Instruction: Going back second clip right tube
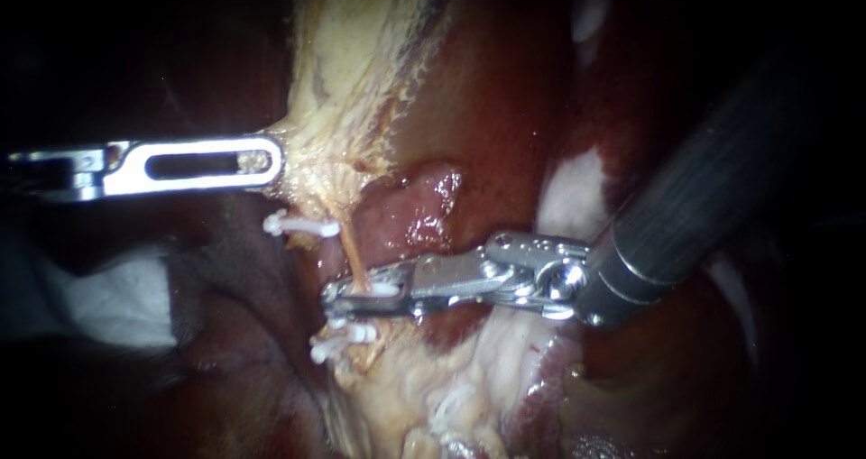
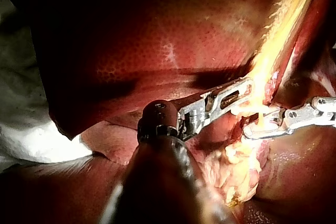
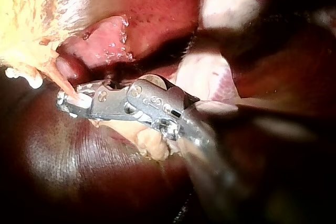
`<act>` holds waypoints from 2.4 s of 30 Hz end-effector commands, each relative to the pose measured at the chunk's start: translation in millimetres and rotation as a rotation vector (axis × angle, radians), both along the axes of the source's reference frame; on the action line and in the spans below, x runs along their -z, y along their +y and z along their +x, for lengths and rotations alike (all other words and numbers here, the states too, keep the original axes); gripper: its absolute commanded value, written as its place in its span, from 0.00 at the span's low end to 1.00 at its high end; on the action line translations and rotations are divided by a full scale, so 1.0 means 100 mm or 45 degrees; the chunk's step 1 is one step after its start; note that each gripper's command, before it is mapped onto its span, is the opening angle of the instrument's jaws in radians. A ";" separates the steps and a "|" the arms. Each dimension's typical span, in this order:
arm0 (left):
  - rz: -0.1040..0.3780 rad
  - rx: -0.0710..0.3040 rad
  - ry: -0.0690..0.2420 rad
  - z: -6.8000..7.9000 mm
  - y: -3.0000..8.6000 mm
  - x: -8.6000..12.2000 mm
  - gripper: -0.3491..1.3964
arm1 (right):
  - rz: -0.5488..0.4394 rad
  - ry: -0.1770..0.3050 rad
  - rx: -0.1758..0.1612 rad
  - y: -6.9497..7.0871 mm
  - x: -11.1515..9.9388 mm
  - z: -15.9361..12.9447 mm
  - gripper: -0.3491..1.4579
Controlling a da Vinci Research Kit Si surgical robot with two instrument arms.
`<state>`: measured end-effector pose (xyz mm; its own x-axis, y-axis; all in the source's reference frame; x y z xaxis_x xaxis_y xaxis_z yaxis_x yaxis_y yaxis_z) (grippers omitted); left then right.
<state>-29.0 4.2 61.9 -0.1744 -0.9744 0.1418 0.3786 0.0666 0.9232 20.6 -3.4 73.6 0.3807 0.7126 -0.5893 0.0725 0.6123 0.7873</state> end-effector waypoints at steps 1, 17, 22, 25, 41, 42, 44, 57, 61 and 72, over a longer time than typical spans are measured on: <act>0.000 0.000 0.001 0.000 0.000 0.001 0.00 | 0.000 0.001 0.001 0.000 0.001 0.000 0.00; 0.000 0.003 0.003 -0.002 -0.003 0.004 0.00 | 0.003 -0.002 -0.001 -0.002 -0.004 0.006 0.24; -0.001 0.008 0.007 -0.003 -0.004 0.006 0.00 | -0.049 0.009 0.006 -0.002 -0.007 0.012 0.44; 0.000 0.007 0.005 -0.004 -0.005 0.008 0.00 | -0.104 0.021 -0.005 -0.001 -0.010 0.015 0.47; 0.002 0.000 -0.001 -0.007 -0.010 0.014 0.00 | -0.278 0.013 -0.067 0.015 -0.029 0.010 0.52; 0.002 0.000 -0.001 -0.007 -0.010 0.014 0.00 | -0.278 0.016 -0.070 0.015 -0.029 0.010 0.52; 0.002 0.000 -0.001 -0.007 -0.010 0.014 0.00 | -0.285 0.017 -0.068 0.014 -0.028 0.010 0.52; 0.002 -0.002 -0.002 -0.003 -0.011 0.015 0.00 | -0.314 0.044 -0.041 0.016 -0.009 -0.027 0.52; 0.002 -0.003 -0.002 -0.003 -0.011 0.015 0.00 | -0.344 0.055 -0.040 0.027 0.007 -0.054 0.52; 0.001 -0.003 -0.002 -0.003 -0.012 0.013 0.00 | -0.386 0.083 -0.025 0.037 0.041 -0.116 0.52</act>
